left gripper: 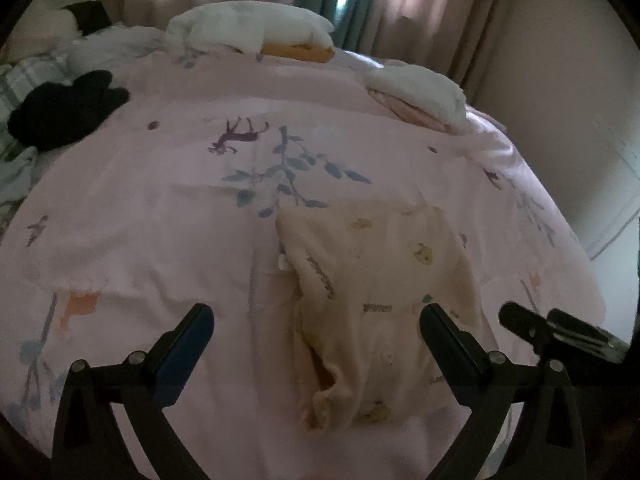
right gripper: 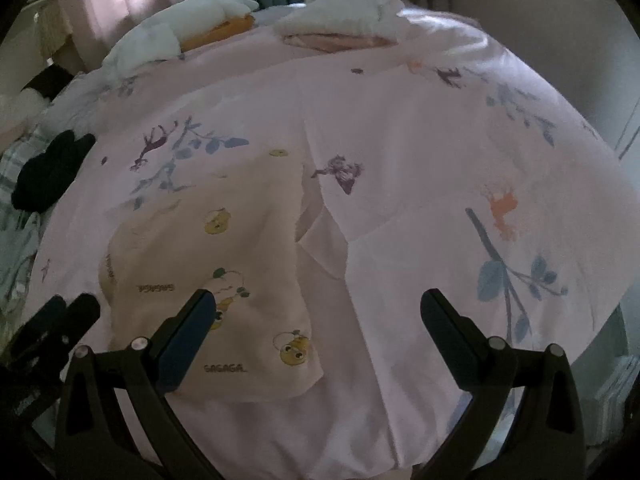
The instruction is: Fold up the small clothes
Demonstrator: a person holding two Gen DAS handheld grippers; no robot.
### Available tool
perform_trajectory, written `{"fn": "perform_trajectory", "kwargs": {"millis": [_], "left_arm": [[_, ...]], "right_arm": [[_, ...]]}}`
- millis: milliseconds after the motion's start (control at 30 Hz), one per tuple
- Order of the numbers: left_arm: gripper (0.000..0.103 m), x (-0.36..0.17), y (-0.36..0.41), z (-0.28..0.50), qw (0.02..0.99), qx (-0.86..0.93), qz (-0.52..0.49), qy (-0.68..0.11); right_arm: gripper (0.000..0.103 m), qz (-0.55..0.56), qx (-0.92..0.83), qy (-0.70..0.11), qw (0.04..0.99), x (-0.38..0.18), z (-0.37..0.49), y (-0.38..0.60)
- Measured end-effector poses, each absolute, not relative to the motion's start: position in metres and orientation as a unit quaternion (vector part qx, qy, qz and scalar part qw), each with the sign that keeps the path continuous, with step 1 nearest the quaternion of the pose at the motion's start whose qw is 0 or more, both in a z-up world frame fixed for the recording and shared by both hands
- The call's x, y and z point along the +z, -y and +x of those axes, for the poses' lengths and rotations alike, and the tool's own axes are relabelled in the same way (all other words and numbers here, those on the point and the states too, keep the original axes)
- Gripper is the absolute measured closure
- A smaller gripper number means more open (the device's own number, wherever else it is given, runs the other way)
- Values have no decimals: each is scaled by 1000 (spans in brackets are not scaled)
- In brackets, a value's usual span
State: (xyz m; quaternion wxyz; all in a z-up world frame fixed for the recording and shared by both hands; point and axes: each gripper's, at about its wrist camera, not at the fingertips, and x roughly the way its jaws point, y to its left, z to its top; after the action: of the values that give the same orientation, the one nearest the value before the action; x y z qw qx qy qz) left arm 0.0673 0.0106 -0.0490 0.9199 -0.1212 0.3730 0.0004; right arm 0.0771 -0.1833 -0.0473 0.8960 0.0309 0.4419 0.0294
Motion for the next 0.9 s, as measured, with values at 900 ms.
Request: {"fn": "perform_trajectory", "kwargs": {"millis": [900], "left_arm": [[2, -50, 1, 69, 921, 13, -85, -379]], "right_arm": [[0, 10, 30, -438, 898, -45, 71, 164]]}}
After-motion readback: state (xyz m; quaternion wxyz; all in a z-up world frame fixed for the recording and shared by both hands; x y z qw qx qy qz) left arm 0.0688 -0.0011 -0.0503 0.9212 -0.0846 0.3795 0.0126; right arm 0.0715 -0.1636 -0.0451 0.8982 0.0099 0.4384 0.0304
